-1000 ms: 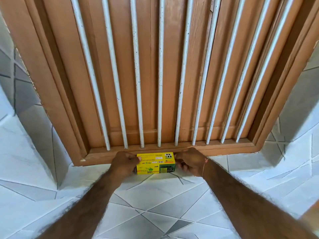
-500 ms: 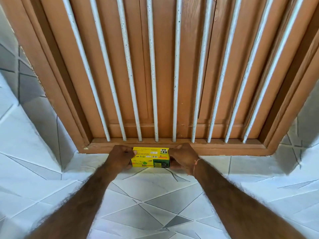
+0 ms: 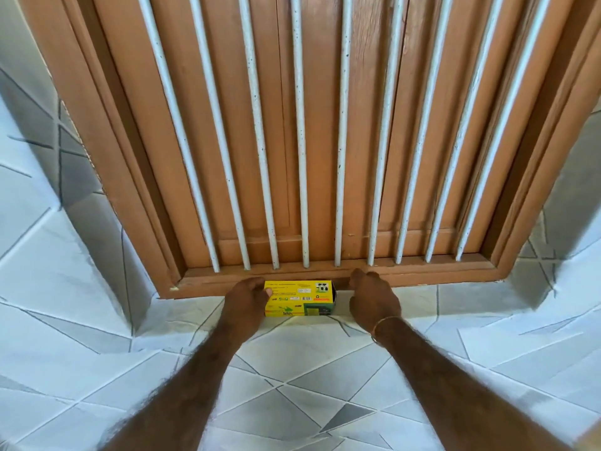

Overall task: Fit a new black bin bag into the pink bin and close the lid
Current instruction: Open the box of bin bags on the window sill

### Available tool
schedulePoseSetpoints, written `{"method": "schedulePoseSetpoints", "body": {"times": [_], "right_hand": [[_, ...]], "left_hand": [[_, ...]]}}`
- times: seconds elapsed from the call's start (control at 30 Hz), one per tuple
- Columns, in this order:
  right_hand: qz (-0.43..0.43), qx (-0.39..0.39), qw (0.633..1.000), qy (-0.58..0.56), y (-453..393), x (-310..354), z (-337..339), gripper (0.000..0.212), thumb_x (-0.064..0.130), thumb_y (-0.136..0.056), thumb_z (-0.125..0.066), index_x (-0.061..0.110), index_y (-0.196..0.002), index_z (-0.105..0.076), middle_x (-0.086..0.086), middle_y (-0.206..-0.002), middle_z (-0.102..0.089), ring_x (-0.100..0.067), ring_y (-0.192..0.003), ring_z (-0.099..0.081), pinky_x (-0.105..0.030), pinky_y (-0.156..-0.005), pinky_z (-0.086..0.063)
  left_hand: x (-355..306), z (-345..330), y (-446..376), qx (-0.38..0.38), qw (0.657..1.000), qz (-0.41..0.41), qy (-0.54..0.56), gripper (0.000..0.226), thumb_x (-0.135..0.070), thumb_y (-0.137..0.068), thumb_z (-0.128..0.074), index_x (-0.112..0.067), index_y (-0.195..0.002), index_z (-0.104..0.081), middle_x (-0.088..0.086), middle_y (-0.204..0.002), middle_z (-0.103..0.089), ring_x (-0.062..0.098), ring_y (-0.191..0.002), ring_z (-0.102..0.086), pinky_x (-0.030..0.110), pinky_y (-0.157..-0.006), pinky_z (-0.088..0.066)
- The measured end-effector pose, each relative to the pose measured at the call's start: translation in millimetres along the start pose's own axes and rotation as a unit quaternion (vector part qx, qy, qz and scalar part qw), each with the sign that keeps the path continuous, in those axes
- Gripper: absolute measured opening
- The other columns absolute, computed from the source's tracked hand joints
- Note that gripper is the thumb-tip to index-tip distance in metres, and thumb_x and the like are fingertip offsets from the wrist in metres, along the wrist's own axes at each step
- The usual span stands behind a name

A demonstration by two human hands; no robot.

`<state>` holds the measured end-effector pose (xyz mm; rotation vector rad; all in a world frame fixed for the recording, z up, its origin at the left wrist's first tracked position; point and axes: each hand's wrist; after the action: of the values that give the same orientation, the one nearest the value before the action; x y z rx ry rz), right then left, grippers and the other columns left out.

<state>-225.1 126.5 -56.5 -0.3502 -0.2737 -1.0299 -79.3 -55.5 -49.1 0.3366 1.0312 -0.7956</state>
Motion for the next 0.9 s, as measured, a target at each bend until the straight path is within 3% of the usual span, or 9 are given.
{"method": "schedulePoseSetpoints", "body": {"times": [0.1, 0.2, 0.27, 0.4, 0.53, 0.63, 0.77, 0.83, 0.9], "right_hand": [[0.093, -0.077, 0.981, 0.151, 15.4, 7.1, -8.9, 0.025, 0.010, -0.084, -0.059, 0.016, -0.108, -0.066, -0.010, -0.106, -0.064, -0.031, -0.097, -0.059, -0.042, -0.078, -0.055], [0.116, -0.076, 0.971, 0.194, 26.7, 16.9, -14.7, 0.025, 0.015, -0.074, -0.075, 0.016, -0.098, -0.068, -0.008, -0.088, -0.069, -0.027, -0.081, -0.062, -0.039, -0.066, -0.055], [0.098, -0.033, 0.978, 0.183, 32.1, 20.7, -15.0, 0.021, 0.013, -0.083, -0.060, 0.015, -0.103, -0.067, -0.009, -0.096, -0.070, -0.029, -0.091, -0.060, -0.037, -0.076, -0.052], [0.007, 0.005, 1.000, -0.002, 34.6, 16.1, -7.5, 0.037, 0.019, -0.081, -0.038, 0.015, -0.094, -0.073, -0.008, -0.100, -0.074, -0.035, -0.100, -0.063, -0.032, -0.081, -0.048], [0.010, 0.008, 0.986, -0.164, 35.1, 27.0, 15.1, 0.035, 0.006, -0.090, -0.042, 0.010, -0.107, -0.072, -0.009, -0.107, -0.073, -0.028, -0.098, -0.065, -0.030, -0.088, -0.051], [-0.012, 0.029, 0.966, -0.257, 33.4, 30.5, 20.0, 0.038, 0.030, -0.079, -0.045, 0.007, -0.085, -0.074, -0.019, -0.094, -0.073, -0.032, -0.087, -0.063, -0.039, -0.081, -0.051], [-0.195, 0.063, 0.788, -0.581, 29.5, 28.2, 17.9, 0.036, 0.030, -0.089, -0.039, 0.013, -0.084, -0.070, -0.010, -0.080, -0.068, -0.025, -0.074, -0.057, -0.031, -0.065, -0.041], [-0.221, 0.109, 0.672, -0.698, 29.6, 27.6, 19.7, 0.035, 0.034, -0.094, -0.040, 0.011, -0.089, -0.066, -0.013, -0.085, -0.067, -0.026, -0.074, -0.058, -0.032, -0.067, -0.045], [-0.236, 0.137, 0.563, -0.780, 27.8, 27.2, 20.0, 0.036, 0.039, -0.093, -0.046, 0.007, -0.098, -0.064, -0.020, -0.096, -0.064, -0.032, -0.075, -0.060, -0.035, -0.068, -0.052]], "left_hand": [[7.2, -0.1, -3.4, 0.042, 0.995, -0.065, -0.058, 0.032, -0.011, -0.094, -0.053, -0.018, -0.122, -0.064, 0.012, -0.120, -0.066, 0.030, -0.108, -0.061, 0.046, -0.099, -0.049], [6.8, -1.3, -2.1, 0.068, 0.988, -0.083, -0.109, 0.038, -0.008, -0.097, -0.047, -0.015, -0.133, -0.056, 0.009, -0.138, -0.053, 0.025, -0.128, -0.048, 0.034, -0.112, -0.035], [9.7, 2.1, -1.5, 0.107, 0.986, -0.075, -0.107, 0.042, -0.013, -0.096, -0.050, -0.016, -0.138, -0.049, 0.009, -0.142, -0.047, 0.024, -0.130, -0.045, 0.036, -0.114, -0.033], [21.4, 12.3, -8.5, 0.183, 0.971, -0.099, -0.120, 0.082, -0.047, -0.065, -0.081, -0.025, -0.136, -0.045, -0.006, -0.135, -0.045, 0.013, -0.125, -0.046, 0.037, -0.109, -0.040], [18.1, 14.5, -1.4, 0.123, 0.971, -0.145, -0.148, 0.064, -0.017, -0.067, -0.076, -0.021, -0.125, -0.051, -0.002, -0.122, -0.051, 0.016, -0.117, -0.051, 0.023, -0.097, -0.040], [-3.7, 24.5, -2.8, 0.110, 0.963, -0.184, -0.166, 0.053, -0.014, -0.070, -0.072, -0.025, -0.118, -0.054, -0.004, -0.114, -0.056, 0.017, -0.109, -0.055, 0.026, -0.091, -0.043], [-60.6, 47.0, -5.7, 0.113, 0.930, -0.261, -0.232, 0.047, -0.022, -0.076, -0.069, -0.029, -0.120, -0.052, -0.007, -0.113, -0.055, 0.017, -0.112, -0.054, 0.026, -0.090, -0.042], [-92.6, 55.8, -4.5, 0.105, 0.895, -0.312, -0.302, 0.049, -0.022, -0.079, -0.064, -0.028, -0.126, -0.049, -0.006, -0.121, -0.055, 0.017, -0.118, -0.052, 0.020, -0.092, -0.037], [-116.9, 60.5, -3.5, 0.094, 0.860, -0.354, -0.354, 0.047, -0.026, -0.075, -0.062, -0.035, -0.119, -0.047, -0.008, -0.115, -0.054, 0.019, -0.111, -0.058, 0.031, -0.092, -0.048]]}}
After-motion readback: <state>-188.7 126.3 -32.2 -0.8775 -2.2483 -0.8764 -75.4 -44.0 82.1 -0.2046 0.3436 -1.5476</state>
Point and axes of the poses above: each hand's wrist, its own y-axis away from the middle knuckle, its own z-axis out of the back of the hand, x = y × z
